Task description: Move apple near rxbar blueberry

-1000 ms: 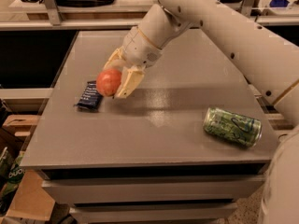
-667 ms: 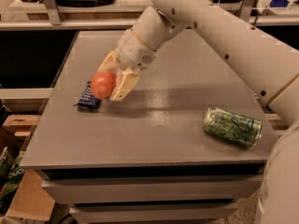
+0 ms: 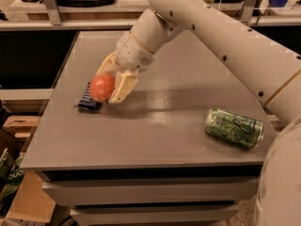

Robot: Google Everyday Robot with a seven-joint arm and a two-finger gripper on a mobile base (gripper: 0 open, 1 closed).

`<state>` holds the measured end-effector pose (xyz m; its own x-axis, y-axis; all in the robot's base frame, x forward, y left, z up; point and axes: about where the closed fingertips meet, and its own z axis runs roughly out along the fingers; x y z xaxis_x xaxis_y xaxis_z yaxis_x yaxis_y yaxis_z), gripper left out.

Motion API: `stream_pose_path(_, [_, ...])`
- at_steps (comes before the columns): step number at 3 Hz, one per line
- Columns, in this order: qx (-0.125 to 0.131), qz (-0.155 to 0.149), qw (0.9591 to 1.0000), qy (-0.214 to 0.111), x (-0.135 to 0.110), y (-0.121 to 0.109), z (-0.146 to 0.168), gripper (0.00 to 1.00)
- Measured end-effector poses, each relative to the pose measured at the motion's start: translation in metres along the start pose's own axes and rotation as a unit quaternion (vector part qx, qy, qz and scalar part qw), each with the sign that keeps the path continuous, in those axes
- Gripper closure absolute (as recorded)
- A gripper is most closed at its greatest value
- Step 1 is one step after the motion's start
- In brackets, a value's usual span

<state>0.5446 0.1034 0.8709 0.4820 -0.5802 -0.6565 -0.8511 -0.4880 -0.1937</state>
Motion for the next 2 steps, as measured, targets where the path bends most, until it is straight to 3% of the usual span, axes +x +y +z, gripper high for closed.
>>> stream_pose_path(1, [-0.001,0.004,1.0,-0.004,0.0037,-0.0014,0.003,1.0])
stream_pose_path(2, [-0.002,0.01,0.9999,-0.007,0.0094,-0.0028,0.0062,0.82])
